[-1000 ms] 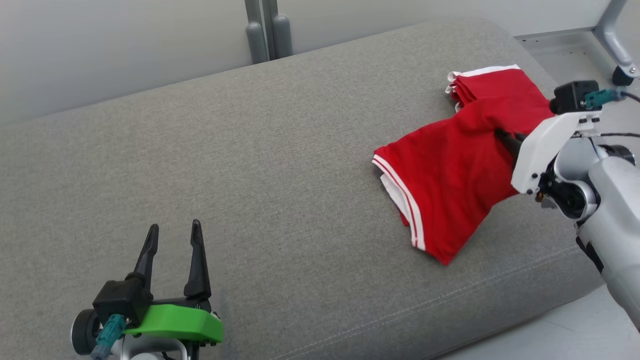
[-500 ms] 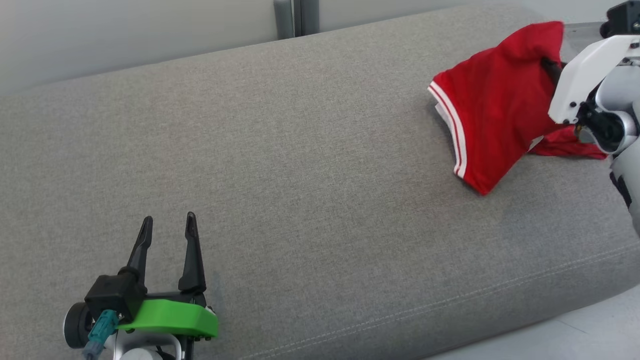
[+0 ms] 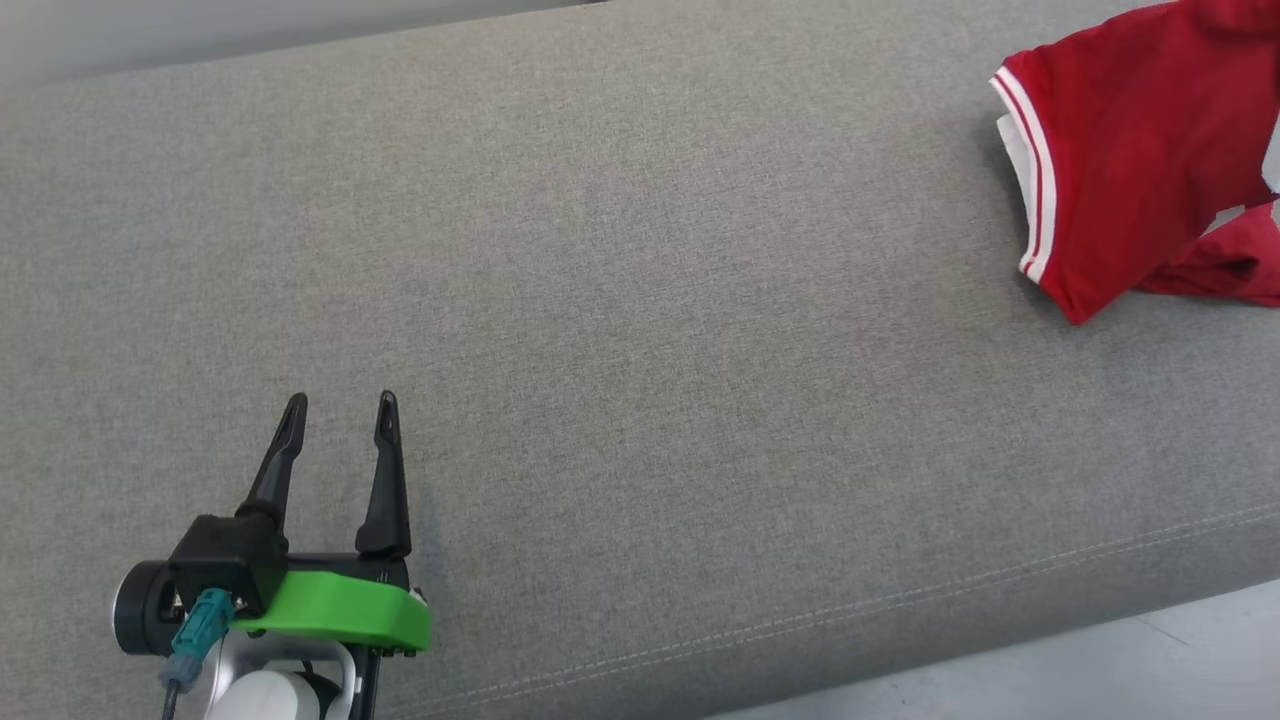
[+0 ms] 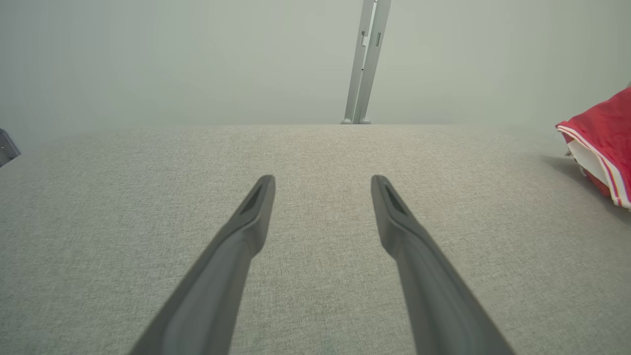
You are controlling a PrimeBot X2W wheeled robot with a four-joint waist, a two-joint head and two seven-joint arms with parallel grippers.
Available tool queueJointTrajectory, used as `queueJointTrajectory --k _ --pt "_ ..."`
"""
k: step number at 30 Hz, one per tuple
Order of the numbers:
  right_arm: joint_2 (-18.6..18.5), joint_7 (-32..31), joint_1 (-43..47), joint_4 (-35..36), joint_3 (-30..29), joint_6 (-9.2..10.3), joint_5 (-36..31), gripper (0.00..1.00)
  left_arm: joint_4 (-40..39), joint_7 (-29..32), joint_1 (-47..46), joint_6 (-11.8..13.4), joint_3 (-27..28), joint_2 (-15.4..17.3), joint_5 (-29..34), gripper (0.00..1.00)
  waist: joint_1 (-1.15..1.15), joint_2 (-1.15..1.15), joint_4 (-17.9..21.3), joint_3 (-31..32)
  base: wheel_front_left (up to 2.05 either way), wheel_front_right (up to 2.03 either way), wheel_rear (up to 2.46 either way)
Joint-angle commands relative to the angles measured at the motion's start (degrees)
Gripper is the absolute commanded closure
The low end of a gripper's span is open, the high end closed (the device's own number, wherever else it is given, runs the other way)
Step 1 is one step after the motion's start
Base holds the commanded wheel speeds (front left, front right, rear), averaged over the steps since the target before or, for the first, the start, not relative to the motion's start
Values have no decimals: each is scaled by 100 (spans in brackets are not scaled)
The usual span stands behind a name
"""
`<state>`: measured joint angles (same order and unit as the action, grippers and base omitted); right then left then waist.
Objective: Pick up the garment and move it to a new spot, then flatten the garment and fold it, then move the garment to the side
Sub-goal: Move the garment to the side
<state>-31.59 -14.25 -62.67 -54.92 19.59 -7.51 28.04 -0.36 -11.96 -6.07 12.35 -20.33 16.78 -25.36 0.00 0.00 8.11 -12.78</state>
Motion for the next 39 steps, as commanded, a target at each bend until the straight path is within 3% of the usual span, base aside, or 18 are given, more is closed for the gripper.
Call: queueJointTrajectory --k 1,5,13,25,26,27,28,39 --pt "-85 146 -93 -66 61 5 -191 100 -56 46 -106 28 2 74 49 0 0 0 -109 -186 0 0 0" --pt "-292 479 -156 -235 198 6 -589 100 -176 181 -112 60 -13 187 114 0 0 0 -170 -386 0 0 0" --pt "-565 1065 -267 -990 -157 7 -1057 100 -529 430 -106 142 34 466 231 0 0 0 -325 -779 0 0 0" --pt "-611 1773 -458 -1712 -773 7 -1654 100 -969 762 -46 235 49 791 369 0 0 0 -390 -1178 0 0 0" --pt "-652 1832 -477 -1745 -856 7 -1719 69 -1002 781 -45 242 51 821 385 0 0 0 -388 -1206 0 0 0" --pt "-660 1862 -473 -1776 -915 7 -1780 25 -1025 796 -45 254 52 839 395 0 0 0 -384 -1229 0 0 0" --pt "-673 1935 -466 -1795 -978 7 -1853 0 -1043 813 -44 264 48 851 403 0 0 0 -380 -1252 0 0 0" --pt "-454 2201 -241 -1879 -1726 7 -2498 0 -1103 869 -78 311 36 912 428 0 0 0 -277 -1277 0 0 0"
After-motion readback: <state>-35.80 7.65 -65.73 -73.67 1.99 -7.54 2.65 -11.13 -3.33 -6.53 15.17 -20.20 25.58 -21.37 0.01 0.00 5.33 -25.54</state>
